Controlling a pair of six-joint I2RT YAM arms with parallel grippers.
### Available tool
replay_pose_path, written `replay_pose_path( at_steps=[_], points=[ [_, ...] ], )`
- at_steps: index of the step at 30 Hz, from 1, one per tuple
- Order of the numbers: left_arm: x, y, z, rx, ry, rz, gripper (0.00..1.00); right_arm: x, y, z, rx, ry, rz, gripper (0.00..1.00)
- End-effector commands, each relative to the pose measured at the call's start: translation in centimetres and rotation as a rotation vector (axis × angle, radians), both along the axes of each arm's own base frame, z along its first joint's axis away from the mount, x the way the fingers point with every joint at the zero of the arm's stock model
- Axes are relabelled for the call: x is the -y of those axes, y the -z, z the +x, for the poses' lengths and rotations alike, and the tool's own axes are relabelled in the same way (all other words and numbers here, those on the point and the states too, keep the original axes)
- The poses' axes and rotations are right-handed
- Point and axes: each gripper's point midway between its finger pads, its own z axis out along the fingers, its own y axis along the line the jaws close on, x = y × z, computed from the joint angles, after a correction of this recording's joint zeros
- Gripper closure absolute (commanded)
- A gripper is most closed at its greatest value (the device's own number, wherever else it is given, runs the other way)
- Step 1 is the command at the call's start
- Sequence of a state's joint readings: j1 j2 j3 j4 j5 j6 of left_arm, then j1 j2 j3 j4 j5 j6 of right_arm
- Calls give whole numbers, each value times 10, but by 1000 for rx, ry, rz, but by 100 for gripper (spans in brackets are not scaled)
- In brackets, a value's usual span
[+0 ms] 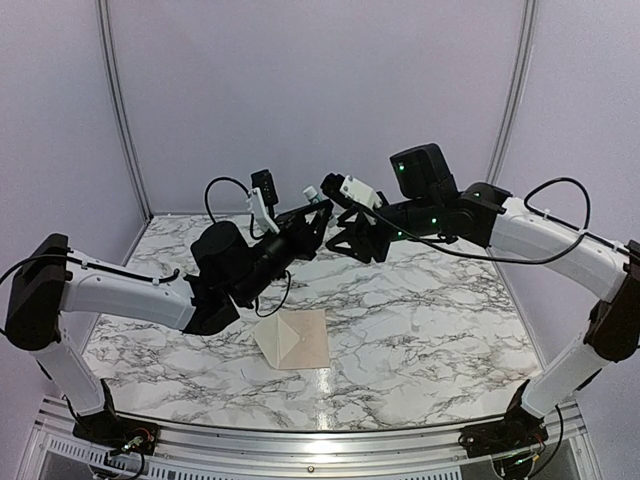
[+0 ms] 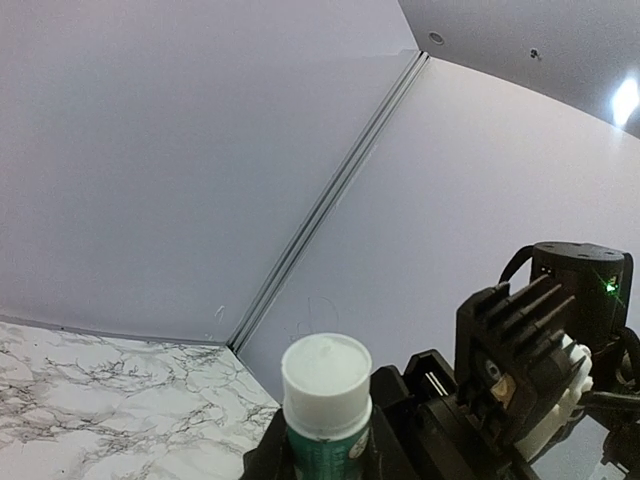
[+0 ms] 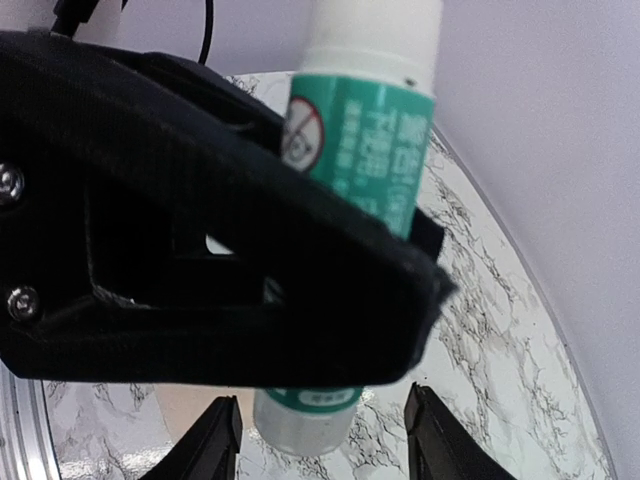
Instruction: Place the letter into the envelope and seal it
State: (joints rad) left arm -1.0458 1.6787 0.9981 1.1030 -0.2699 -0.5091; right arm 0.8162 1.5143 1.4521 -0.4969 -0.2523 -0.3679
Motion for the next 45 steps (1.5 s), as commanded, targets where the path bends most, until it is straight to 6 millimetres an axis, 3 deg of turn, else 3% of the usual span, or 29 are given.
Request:
replay_pose_path(
  at_steps=[1, 6, 13, 20, 26, 32, 36, 41, 43, 45],
  points=[
    [5, -14, 1, 25, 29, -56, 100, -7, -29, 1, 41, -8, 61, 46],
    [7, -13, 1, 22, 36, -59, 100, -8, -37, 0, 49, -14, 74, 47],
    [5, -16, 1, 33, 30, -55, 100, -10, -31, 2, 36, -10, 68, 64],
    [4, -17, 2, 45, 21, -50, 100, -10, -25, 8, 14, 31, 66, 57],
    [8, -16, 4, 42, 38, -52, 100, -11, -25, 7, 1, 26, 73, 77],
    [10, -12, 4, 24, 60, -59, 100, -11, -32, 0, 15, -12, 79, 79],
    [14, -10, 5, 2, 109, -78, 100, -16, -39, -21, -22, -155, 113, 83],
    [22, -10, 2, 15, 198, -70, 100, -4, -60, -57, -297, -443, 293, 93],
    [22, -11, 1, 22, 209, -67, 100, 2, -59, -69, -400, -531, 335, 100],
    [24, -12, 0, 30, 247, -60, 100, 8, -55, -84, -519, -631, 375, 100]
  ],
)
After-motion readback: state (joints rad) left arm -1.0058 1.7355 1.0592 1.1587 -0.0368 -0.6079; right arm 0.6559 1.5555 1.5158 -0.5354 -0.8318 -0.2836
